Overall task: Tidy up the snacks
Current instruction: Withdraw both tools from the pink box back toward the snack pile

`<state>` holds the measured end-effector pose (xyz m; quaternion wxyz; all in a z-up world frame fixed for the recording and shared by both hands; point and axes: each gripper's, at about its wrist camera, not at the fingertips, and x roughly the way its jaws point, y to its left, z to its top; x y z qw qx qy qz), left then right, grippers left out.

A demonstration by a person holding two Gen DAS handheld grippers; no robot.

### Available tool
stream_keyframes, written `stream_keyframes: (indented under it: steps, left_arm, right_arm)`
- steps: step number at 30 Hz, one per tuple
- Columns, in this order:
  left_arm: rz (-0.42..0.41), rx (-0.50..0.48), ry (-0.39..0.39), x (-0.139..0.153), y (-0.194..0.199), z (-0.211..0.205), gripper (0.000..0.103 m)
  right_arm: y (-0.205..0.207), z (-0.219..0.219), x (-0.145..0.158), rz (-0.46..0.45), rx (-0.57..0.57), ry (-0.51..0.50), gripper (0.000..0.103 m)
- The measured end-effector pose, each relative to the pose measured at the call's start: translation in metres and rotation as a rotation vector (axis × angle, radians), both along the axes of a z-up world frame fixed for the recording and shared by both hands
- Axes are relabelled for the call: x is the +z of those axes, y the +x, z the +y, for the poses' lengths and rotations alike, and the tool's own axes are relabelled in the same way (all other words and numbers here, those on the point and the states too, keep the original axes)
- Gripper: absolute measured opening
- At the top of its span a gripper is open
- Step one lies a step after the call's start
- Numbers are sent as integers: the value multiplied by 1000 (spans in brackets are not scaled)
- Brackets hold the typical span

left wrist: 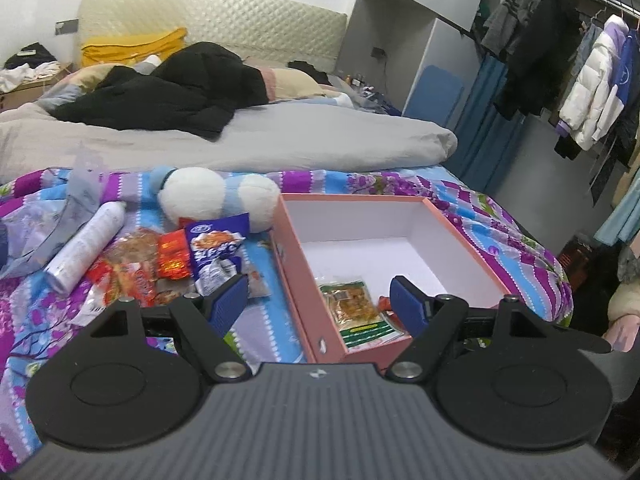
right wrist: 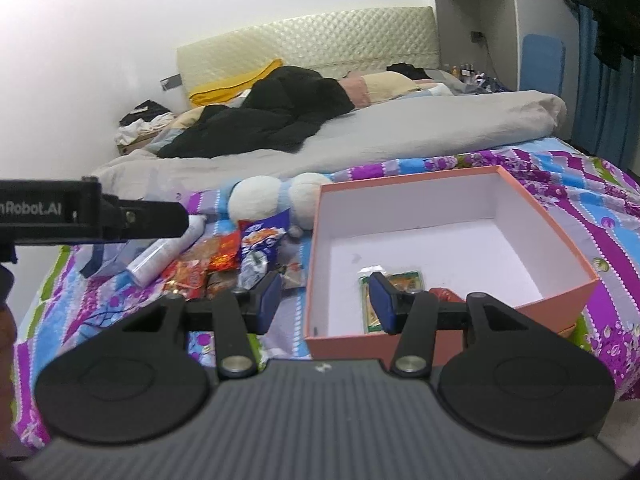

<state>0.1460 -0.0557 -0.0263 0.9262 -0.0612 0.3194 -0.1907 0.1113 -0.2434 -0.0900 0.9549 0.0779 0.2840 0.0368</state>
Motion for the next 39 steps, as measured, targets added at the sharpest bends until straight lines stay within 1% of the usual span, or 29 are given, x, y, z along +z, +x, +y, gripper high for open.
stream_keyframes:
  steps: [11, 26, 32, 39]
  left_arm:
    - [32, 51, -32, -13, -45, 32, 82]
    - [32, 102, -33, -26, -94, 54, 82]
    - [56, 120, -36, -37, -103, 63, 82]
    - [98, 137, -34, -54, -93, 71, 82]
  right_arm:
    - [-31, 26, -5, 8, 64, -1, 51]
    - [-67, 50, -17, 15, 132, 7, 51]
    - [-77, 58, -24, 26, 156, 3, 51]
    - [-75, 65, -32, 37, 180, -7, 51]
